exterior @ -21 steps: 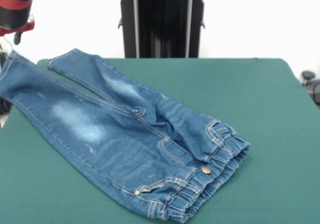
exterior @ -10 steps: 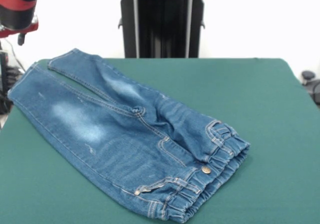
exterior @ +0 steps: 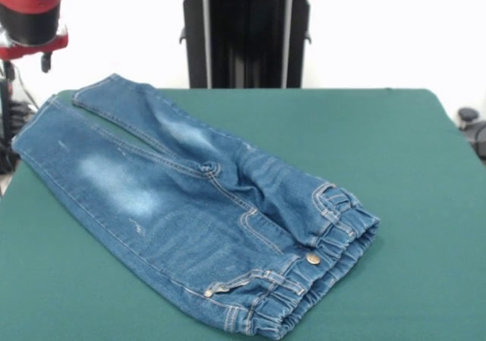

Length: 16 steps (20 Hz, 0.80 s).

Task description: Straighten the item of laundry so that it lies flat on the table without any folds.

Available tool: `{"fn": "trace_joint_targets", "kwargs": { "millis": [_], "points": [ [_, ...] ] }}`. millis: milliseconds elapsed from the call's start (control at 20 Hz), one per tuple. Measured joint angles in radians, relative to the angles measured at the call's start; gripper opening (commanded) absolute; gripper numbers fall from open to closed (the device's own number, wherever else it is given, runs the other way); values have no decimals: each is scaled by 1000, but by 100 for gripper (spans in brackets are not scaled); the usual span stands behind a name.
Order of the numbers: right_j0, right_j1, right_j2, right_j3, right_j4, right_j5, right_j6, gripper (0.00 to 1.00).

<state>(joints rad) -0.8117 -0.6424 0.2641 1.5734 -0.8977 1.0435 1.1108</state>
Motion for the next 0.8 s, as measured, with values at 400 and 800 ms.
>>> {"fn": "trace_joint_targets", "kwargs": {
  "millis": [400,800],
  "points": [
    [-102,5,120,64,131,-216,0,100],
    [-125,6,194,101,161,-372,0,100]
  ]
}}
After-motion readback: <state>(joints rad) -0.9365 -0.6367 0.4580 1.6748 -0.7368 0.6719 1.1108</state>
